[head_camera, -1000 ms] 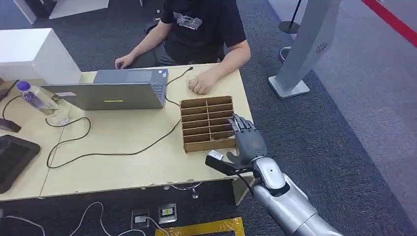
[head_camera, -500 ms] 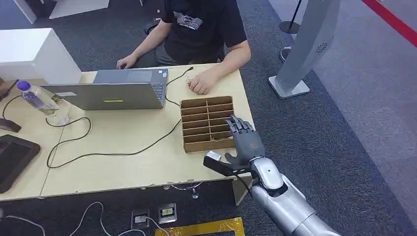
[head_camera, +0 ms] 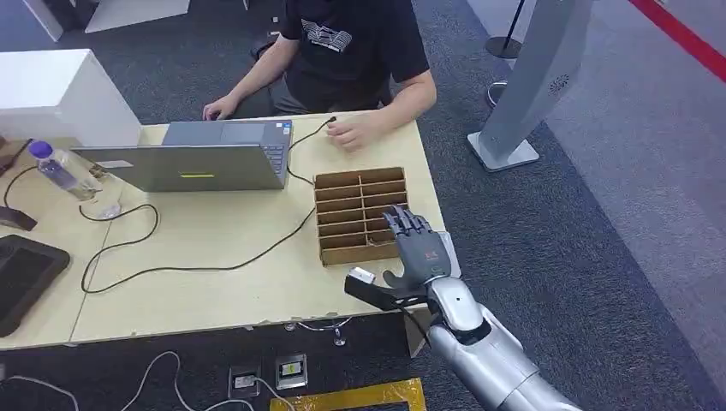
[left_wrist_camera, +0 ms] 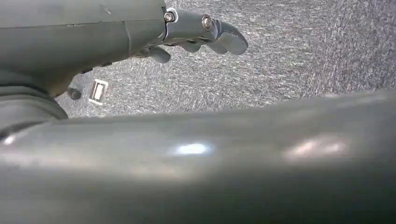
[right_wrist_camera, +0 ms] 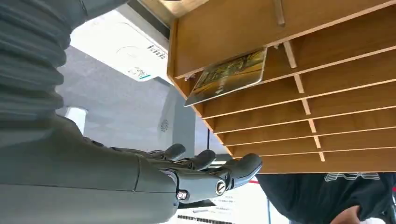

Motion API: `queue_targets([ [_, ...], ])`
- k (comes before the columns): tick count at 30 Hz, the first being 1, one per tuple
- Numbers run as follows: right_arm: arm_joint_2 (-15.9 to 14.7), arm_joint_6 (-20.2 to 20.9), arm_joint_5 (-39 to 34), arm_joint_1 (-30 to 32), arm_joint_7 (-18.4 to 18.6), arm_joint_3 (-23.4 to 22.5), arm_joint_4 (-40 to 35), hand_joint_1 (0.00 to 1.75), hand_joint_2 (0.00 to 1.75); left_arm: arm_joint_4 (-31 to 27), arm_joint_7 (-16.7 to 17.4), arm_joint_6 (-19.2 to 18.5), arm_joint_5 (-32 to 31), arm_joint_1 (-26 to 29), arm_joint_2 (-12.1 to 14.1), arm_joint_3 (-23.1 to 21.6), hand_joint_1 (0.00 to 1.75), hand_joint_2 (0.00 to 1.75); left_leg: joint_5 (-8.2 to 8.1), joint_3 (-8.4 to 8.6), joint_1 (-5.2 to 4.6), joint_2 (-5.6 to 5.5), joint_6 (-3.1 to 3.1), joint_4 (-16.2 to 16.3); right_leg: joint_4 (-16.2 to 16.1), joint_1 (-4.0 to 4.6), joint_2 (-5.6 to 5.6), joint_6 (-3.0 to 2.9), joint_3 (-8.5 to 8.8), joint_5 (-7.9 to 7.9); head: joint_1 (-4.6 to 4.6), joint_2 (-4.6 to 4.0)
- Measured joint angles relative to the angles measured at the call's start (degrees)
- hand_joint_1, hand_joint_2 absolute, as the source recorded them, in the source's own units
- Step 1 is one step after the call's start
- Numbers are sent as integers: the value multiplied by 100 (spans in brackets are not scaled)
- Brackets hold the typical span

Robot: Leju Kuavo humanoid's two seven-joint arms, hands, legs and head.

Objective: Pass the card to the sensor for recognition and then transmit it.

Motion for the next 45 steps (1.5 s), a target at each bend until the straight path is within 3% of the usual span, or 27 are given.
queue_targets([
  [17, 166, -57, 83, -28, -127, -2, 260, 0, 175, 0, 0, 0, -22, 0, -2, -2, 0, 0, 0, 0, 0, 0, 0, 0, 0, 0, 1, 0, -1, 0, 0, 0],
  [18, 179, -59, 83, -29, -131, -2, 290, 14, 175, 0, 0, 0, -22, -1, -2, -2, 0, 0, 0, 0, 0, 0, 0, 0, 0, 0, 1, 0, -1, 0, 0, 0],
  [19, 192, -59, 83, -31, -153, -4, 319, 108, 175, 0, 0, -2, -24, -2, -4, -2, 0, 0, 0, 0, 0, 0, 0, 0, 0, 0, 0, 0, -1, 0, 0, 0],
  [20, 203, -59, 83, -37, -168, -4, 352, 108, 175, 0, 0, -2, -24, -1, -4, -4, 0, 0, 0, -1, 0, 0, 0, 0, 0, 0, -1, 0, -1, 0, 2, 0],
  [21, 219, -57, 81, -45, -179, -4, 385, 171, 175, 0, 0, -2, -28, -1, -4, -4, 0, 0, 0, -1, 0, 0, 0, 0, 0, 0, 0, 0, -1, 0, 0, 0],
  [45, 317, -33, -107, -176, -400, -9, 664, 175, 175, 0, 0, -4, -48, -1, -2, -17, 0, 0, 0, 1, 0, 0, 0, 0, 0, 0, 0, 0, 0, 0, 0, 0],
])
